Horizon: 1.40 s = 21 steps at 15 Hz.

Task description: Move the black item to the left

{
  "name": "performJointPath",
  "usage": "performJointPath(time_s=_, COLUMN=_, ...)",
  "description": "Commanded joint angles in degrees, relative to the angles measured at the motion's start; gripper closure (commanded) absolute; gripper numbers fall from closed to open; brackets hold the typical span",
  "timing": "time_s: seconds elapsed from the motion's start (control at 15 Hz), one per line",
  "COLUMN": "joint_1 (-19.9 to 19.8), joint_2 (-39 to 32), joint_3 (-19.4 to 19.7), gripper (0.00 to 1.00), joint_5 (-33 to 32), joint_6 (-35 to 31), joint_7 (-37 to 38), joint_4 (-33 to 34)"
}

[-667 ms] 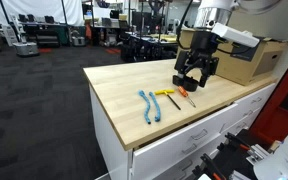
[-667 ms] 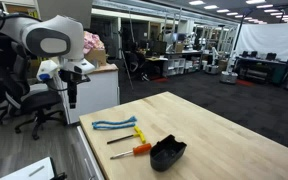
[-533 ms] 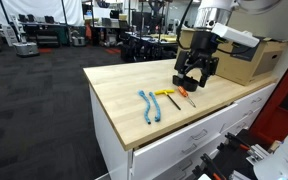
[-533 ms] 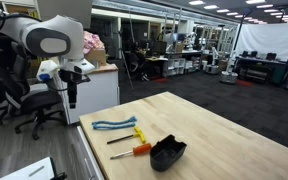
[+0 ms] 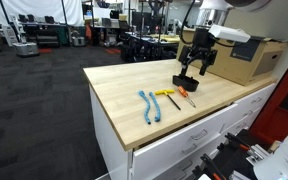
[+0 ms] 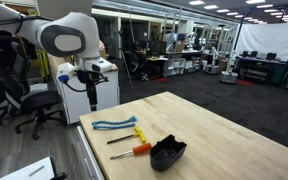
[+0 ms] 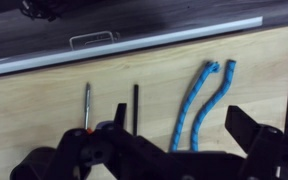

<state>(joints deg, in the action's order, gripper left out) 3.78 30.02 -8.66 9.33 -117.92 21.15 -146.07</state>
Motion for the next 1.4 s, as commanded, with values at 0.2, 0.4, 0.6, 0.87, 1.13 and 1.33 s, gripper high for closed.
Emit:
performJointPath(time_s=0.2, joint_1=-4.9, joint_2=-15.2, joint_3=11.1, gripper=0.00, joint_5=-3.2, joint_6=-9.0, joint_7=-19.3, joint_4=8.0)
performJointPath(time_s=0.4, joint_1=-5.8, joint_2=-23.3, joint_3=16.0, gripper=0.00, joint_5=-2.0, joint_6=-11.2, joint_7=-29.6, joint_4=12.9)
performJointPath(time_s=0.6, joint_1=-6.9, joint_2=-30.8, joint_3=18.0, gripper=0.00, joint_5=-1.0, joint_6=-12.7, joint_7=-36.4, joint_4=17.8)
performJointPath(time_s=0.87, joint_1=-8.5, joint_2=-39.4, joint_3=16.9, gripper=0.00, joint_5=-1.3, joint_6=-14.3, joint_7=-36.5, joint_4=23.5)
performJointPath(time_s=1.13, joint_1=-9.3, joint_2=-45.6, joint_3=16.2, gripper=0.00, joint_5=-2.7, joint_6=-15.1, joint_7=-34.1, joint_4=27.2)
performJointPath(time_s=1.33, joint_1=-9.5, joint_2=-48.7, joint_3=16.5, gripper=0.00, joint_5=-3.9, joint_6=-15.5, joint_7=-31.4, joint_4=29.1)
